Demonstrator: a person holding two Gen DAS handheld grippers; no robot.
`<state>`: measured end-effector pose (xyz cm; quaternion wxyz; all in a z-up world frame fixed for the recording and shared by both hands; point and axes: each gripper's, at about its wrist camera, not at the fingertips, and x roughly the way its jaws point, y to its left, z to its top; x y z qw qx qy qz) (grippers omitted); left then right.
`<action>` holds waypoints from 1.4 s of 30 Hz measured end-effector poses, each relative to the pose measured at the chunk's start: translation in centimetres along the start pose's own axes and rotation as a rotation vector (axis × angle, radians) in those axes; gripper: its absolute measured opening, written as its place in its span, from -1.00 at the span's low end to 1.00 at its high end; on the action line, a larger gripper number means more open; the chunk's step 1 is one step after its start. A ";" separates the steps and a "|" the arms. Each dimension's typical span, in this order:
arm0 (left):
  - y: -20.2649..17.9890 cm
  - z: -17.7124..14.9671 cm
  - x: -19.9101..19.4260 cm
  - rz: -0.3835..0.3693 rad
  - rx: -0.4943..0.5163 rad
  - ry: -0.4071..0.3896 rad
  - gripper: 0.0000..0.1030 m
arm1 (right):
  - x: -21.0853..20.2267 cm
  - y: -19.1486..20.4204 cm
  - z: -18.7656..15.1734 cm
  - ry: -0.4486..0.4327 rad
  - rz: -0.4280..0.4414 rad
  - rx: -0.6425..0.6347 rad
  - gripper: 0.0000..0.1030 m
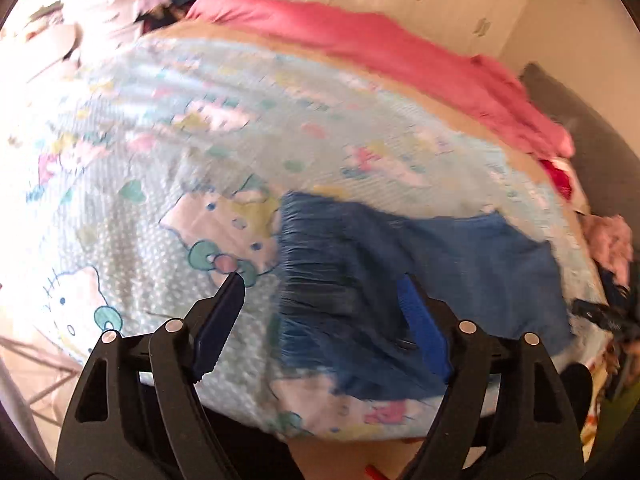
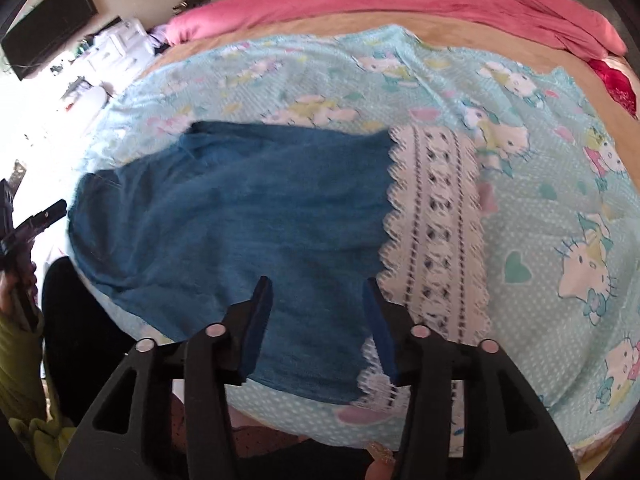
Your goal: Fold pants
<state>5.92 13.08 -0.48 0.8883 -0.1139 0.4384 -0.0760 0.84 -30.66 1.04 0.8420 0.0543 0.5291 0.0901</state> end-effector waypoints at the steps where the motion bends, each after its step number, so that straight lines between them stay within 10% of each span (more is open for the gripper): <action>1: 0.0 0.0 1.0 0.011 -0.010 0.024 0.37 | 0.3 -0.2 -0.2 0.019 -0.021 0.001 -0.05; 3: 0.1 -0.2 1.8 0.025 0.002 0.040 -0.30 | 1.1 -1.0 -0.9 0.064 -0.077 0.003 -0.08; 4: 0.0 -0.4 2.1 0.055 0.022 0.042 -0.33 | 1.2 -1.4 -1.3 0.071 -0.092 0.001 -0.12; 10: 0.7 -0.2 -0.1 0.044 -0.006 -0.002 -0.25 | 0.9 -2.5 -3.2 0.025 -0.079 0.004 -0.11; 17: -7.1 3.5 -3.5 -0.041 0.208 -0.136 0.11 | -3.4 -2.7 -0.6 -0.134 -0.014 -0.001 0.11; 25: -19.9 5.9 6.0 -0.177 0.475 0.049 0.11 | -2.6 -7.7 6.1 -0.172 -0.037 0.101 0.15; 38: -21.8 5.8 17.5 -0.301 0.477 0.255 0.14 | 5.3 -11.6 9.9 -0.057 0.042 0.142 0.15; 39: -21.8 5.7 17.8 -0.315 0.464 0.258 0.10 | 5.5 -11.6 9.7 -0.050 0.050 0.136 0.13; 41: -21.8 5.7 17.9 -0.338 0.456 0.262 -0.89 | 5.9 -11.5 9.1 -0.043 0.063 0.121 -0.14; 42: -21.6 5.8 17.9 -0.356 0.435 0.270 -0.93 | 5.9 -11.3 8.7 -0.046 0.076 0.112 -0.30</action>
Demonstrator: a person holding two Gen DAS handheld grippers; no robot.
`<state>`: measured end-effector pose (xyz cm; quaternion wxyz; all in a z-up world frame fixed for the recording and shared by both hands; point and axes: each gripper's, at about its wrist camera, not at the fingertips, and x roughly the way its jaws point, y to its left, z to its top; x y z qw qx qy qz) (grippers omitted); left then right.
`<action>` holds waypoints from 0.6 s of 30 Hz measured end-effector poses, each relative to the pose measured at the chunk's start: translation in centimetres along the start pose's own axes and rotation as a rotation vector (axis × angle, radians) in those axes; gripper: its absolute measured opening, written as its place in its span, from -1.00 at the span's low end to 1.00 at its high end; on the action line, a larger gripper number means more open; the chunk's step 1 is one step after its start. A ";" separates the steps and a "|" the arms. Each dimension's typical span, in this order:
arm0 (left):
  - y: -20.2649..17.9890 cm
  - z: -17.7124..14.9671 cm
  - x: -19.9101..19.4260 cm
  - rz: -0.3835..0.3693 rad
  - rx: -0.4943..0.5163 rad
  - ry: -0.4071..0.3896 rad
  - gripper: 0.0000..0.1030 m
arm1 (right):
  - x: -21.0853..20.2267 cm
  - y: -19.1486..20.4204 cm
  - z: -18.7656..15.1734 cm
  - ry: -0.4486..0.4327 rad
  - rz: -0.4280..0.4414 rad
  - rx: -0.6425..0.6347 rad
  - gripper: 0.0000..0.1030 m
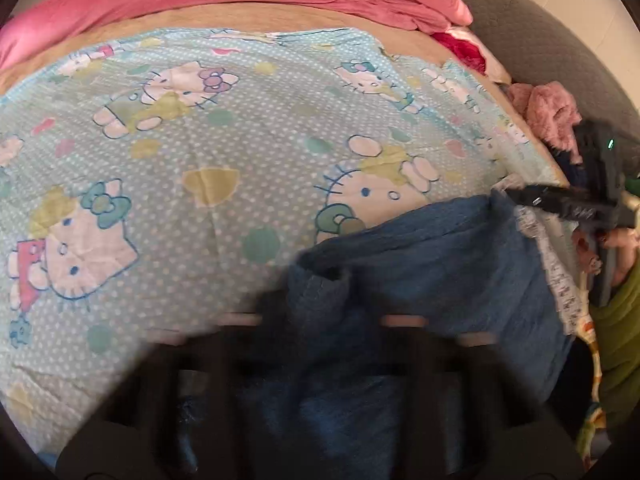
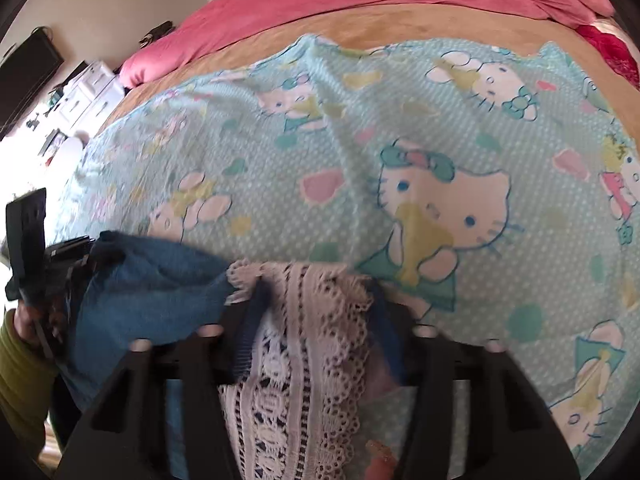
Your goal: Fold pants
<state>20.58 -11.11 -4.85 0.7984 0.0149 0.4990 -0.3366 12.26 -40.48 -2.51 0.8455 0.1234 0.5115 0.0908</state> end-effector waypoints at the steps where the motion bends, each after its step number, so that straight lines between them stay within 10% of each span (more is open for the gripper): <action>1: 0.4 0.0 -0.3 -0.015 -0.036 -0.013 -0.93 | -0.1 0.0 -0.4 -0.008 0.007 -0.006 -0.39; 9: -0.1 1.7 -1.4 0.025 -0.037 -0.104 -0.94 | -2.5 0.3 0.5 -0.141 -0.005 -0.014 -0.65; 18: 2.1 1.3 0.0 0.079 -0.123 -0.127 -0.72 | 0.6 0.7 1.0 -0.064 -0.168 -0.064 -0.45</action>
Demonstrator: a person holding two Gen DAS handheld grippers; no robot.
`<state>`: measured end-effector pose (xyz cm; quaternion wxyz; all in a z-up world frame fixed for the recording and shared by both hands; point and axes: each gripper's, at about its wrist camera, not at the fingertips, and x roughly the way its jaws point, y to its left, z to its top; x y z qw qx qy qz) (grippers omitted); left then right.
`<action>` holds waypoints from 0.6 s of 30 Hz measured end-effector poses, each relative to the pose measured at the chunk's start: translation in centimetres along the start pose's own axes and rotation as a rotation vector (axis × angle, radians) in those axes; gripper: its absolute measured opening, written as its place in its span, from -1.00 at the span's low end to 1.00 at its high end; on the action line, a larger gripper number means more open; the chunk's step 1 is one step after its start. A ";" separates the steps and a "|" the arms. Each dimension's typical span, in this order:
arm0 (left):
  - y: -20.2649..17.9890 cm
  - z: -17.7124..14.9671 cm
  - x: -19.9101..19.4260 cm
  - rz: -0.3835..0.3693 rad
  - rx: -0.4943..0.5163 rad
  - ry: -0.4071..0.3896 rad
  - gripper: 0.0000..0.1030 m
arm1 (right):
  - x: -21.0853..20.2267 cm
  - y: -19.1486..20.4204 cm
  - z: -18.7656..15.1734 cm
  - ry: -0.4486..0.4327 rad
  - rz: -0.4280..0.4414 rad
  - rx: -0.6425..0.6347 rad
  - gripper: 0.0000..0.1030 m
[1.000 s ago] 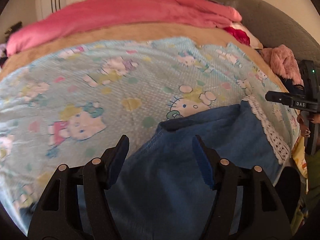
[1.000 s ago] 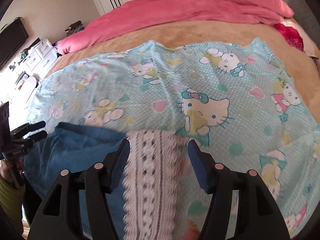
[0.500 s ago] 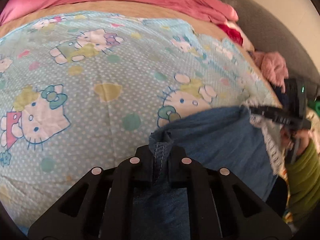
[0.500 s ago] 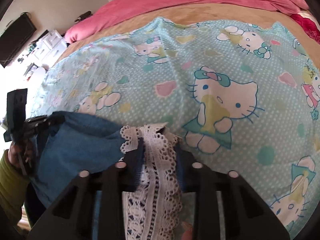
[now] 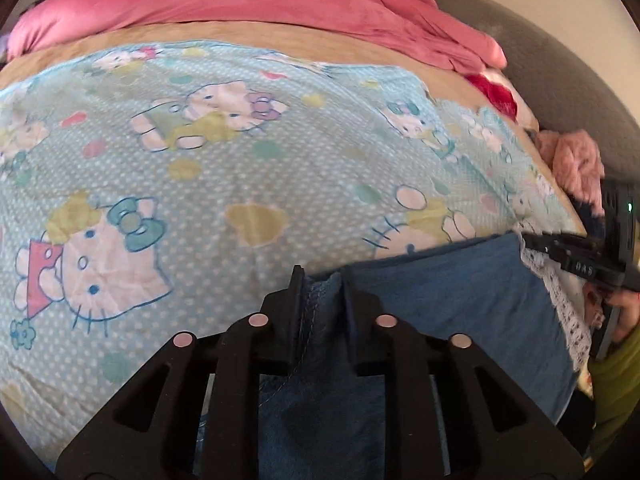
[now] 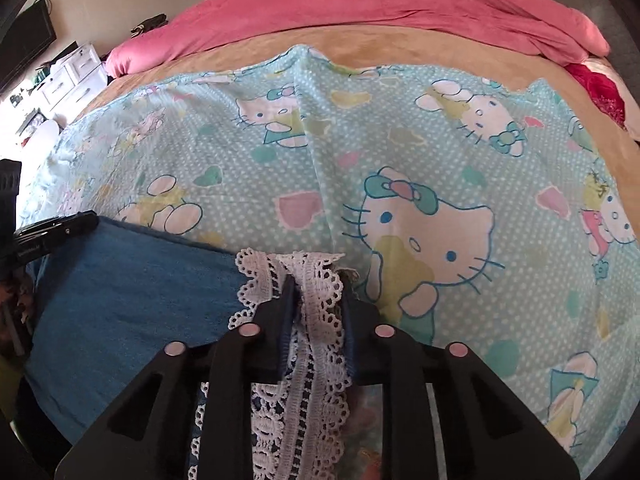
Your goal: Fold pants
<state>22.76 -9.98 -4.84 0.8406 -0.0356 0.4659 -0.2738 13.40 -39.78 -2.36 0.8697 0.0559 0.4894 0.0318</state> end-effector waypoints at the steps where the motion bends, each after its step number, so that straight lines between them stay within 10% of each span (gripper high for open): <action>1: 0.5 0.1 -0.4 -0.002 -0.021 -0.010 -0.66 | -0.2 -0.1 0.0 -0.003 -0.008 0.005 -0.40; 7: 2.0 -0.7 -6.3 0.061 -0.062 -0.101 -0.53 | -4.5 -0.8 -1.2 -0.082 -0.052 0.014 -0.14; 11: 0.9 -3.1 -11.1 0.110 -0.029 -0.158 0.16 | -7.8 0.4 -3.6 -0.137 -0.016 0.000 -0.01; 18: -0.6 -9.1 -16.6 0.176 0.027 -0.181 0.62 | -9.9 3.9 -7.3 -0.125 0.032 -0.054 0.24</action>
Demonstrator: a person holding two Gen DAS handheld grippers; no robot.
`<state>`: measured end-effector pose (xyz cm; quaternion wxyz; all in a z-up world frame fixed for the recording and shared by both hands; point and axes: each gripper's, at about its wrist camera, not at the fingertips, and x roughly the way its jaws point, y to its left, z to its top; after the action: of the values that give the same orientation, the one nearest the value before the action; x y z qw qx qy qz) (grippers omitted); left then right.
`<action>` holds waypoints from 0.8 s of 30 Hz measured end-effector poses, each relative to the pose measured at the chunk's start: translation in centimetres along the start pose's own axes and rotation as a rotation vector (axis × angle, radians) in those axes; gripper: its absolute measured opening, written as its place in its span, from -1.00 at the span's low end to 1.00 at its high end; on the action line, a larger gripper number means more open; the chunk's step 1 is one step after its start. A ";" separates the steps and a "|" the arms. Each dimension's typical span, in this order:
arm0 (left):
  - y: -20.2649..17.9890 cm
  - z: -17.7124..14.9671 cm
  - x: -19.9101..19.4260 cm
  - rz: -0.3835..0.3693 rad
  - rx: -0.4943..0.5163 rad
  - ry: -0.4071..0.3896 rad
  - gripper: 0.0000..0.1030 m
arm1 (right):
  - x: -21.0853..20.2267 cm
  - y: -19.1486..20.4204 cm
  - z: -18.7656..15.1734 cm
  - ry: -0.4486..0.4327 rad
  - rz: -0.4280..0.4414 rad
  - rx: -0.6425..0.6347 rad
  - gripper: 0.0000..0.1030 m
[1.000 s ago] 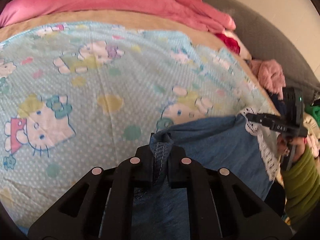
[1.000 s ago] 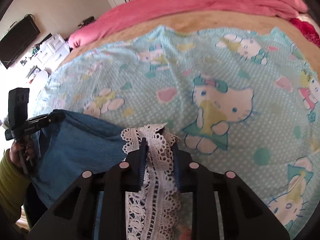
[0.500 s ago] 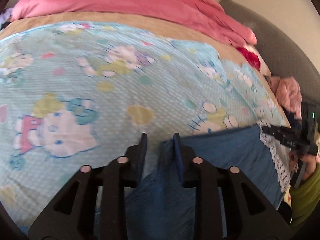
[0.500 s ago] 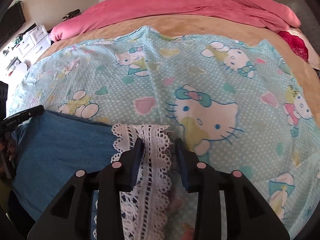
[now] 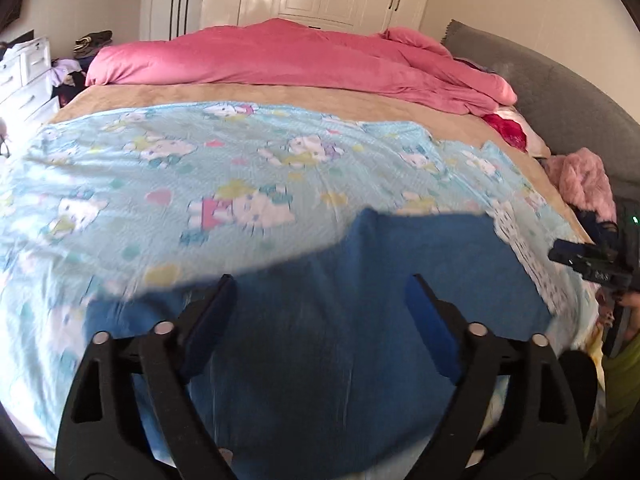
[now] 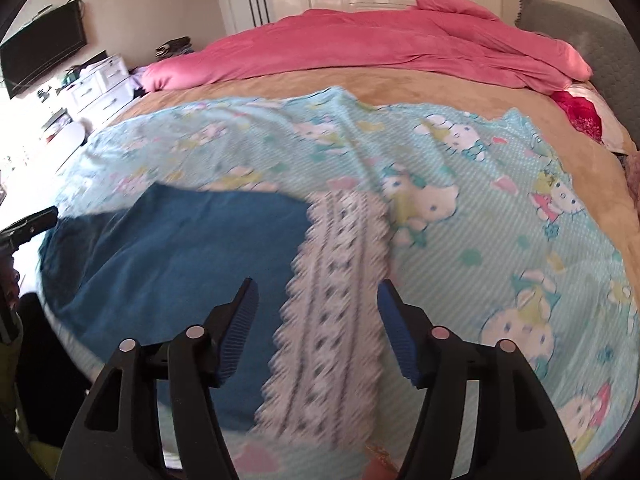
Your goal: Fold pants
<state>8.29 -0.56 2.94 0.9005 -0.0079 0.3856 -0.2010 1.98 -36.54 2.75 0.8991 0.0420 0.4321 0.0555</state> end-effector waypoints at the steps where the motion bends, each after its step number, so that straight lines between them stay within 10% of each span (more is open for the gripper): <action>1: 0.0 -0.6 -0.5 0.011 0.011 0.006 0.69 | -0.3 0.6 -0.3 -0.003 0.009 -0.007 0.32; 9: 3.4 -5.7 -5.3 0.167 -0.028 0.027 0.82 | -0.6 5.1 -1.7 0.030 0.030 -0.083 0.47; 24: -0.1 -5.3 -7.4 0.126 0.006 -0.025 0.82 | -1.7 9.6 -1.9 0.005 0.039 -0.122 0.68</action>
<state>-0.03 2.82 4.34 0.9161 0.0165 0.3735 -0.1451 -1.15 -27.23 4.05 0.8978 -0.0048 0.4291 0.0994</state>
